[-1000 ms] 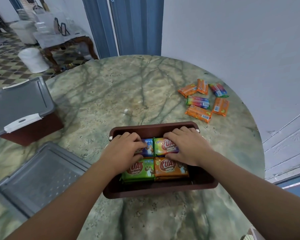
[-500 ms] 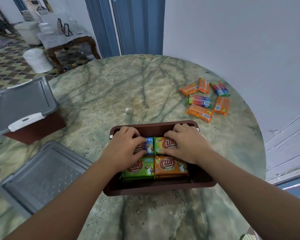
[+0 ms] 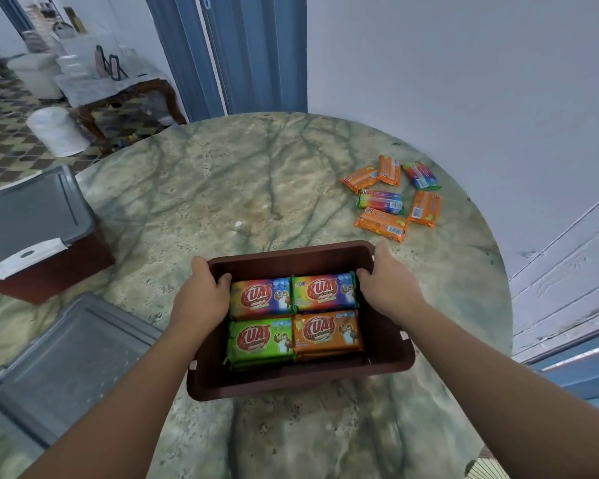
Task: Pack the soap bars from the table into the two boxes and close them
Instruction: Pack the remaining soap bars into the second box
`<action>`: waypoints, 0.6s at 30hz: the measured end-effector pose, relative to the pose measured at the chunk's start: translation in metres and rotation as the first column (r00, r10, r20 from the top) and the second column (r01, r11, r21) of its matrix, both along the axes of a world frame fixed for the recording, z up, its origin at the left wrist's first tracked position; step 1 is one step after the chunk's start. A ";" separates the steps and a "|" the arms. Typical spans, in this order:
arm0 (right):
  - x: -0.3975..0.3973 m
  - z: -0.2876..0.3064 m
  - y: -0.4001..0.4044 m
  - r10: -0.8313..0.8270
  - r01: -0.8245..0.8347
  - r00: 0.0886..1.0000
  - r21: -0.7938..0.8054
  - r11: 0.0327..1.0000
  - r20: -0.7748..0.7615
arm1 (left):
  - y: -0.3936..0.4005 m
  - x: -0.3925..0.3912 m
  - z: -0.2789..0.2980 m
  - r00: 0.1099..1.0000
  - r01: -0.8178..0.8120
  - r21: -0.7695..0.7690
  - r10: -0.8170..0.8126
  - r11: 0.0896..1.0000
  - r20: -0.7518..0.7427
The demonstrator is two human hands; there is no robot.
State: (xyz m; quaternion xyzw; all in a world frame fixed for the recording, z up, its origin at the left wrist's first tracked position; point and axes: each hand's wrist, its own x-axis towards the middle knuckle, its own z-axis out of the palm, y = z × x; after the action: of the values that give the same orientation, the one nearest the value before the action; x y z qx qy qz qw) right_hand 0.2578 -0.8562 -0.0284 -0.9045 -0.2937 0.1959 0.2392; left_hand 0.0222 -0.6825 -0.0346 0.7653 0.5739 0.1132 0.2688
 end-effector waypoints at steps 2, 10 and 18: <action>0.001 -0.001 0.001 0.006 -0.006 1.000 0.000 1.000 0.009 | 0.002 0.001 -0.001 1.000 0.009 0.018 -0.008 1.000 -0.023; 0.018 -0.002 -0.003 0.040 -0.041 0.999 0.005 0.999 0.016 | -0.003 0.016 0.000 0.998 0.028 0.068 -0.024 0.997 -0.059; 0.080 0.005 -0.037 -0.044 0.044 0.999 -0.014 0.999 0.015 | -0.021 0.092 -0.005 0.996 0.070 0.067 -0.066 0.995 -0.058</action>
State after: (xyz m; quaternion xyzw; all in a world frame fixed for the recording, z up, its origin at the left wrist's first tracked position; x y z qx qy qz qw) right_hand 0.3377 -0.8933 -0.0239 -0.9137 -0.2742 0.1862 0.2350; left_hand 0.1140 -0.7036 -0.0396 0.7960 0.5506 0.1023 0.2297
